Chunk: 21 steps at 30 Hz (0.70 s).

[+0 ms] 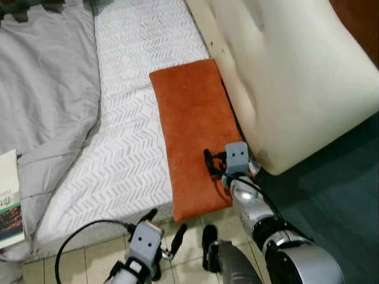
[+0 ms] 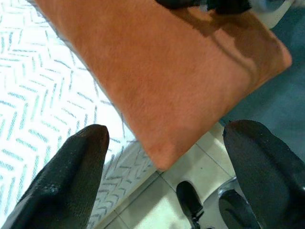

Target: Clean up the room

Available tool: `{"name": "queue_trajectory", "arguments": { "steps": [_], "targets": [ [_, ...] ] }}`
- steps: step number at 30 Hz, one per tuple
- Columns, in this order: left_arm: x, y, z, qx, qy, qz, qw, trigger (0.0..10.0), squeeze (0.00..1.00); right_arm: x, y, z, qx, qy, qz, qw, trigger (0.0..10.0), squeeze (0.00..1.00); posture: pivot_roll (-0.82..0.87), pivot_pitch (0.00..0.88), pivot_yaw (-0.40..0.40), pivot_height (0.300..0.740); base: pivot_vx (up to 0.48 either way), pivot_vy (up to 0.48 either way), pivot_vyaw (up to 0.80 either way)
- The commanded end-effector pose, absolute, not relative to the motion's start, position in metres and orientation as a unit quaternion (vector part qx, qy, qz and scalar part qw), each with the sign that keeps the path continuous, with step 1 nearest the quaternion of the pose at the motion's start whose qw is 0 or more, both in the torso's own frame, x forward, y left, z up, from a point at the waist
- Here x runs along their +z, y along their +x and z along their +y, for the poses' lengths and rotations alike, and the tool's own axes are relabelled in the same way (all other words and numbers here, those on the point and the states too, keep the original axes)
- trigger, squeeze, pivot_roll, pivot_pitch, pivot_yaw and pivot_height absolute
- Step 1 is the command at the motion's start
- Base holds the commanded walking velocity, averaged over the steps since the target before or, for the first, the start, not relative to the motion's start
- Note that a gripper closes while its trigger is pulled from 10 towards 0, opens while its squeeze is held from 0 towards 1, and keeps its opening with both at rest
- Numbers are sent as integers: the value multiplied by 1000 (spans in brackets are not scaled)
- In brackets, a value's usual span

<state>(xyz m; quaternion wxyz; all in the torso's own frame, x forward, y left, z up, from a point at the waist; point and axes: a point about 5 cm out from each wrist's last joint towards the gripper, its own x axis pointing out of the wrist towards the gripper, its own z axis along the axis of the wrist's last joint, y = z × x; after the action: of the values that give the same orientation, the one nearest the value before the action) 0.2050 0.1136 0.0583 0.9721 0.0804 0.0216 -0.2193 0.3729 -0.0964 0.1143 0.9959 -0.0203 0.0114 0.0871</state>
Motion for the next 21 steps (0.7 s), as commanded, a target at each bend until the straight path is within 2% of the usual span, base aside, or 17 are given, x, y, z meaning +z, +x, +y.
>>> {"name": "queue_trajectory", "arguments": {
  "steps": [1,2,13,18,21],
  "targets": [
    [45,199,114,-217,76,44,972,10000,0,91,365,-102,79,-14,66,995,3373,0,121,533,-40,740,0,0,0],
    [45,202,112,-219,76,35,972,10000,0,92,365,-102,81,-13,67,994,0,0,120,534,-41,740,0,0,0],
    [38,203,108,-210,80,20,974,10000,0,83,363,-102,70,37,106,991,0,0,125,539,-42,740,0,0,0],
    [39,197,110,-205,80,15,975,10000,0,73,360,-108,48,97,144,984,0,0,141,549,-40,740,0,0,0],
    [41,196,109,-204,78,13,976,10000,0,74,362,-115,15,164,151,975,0,0,147,554,-37,740,0,0,0]
  ]
}}
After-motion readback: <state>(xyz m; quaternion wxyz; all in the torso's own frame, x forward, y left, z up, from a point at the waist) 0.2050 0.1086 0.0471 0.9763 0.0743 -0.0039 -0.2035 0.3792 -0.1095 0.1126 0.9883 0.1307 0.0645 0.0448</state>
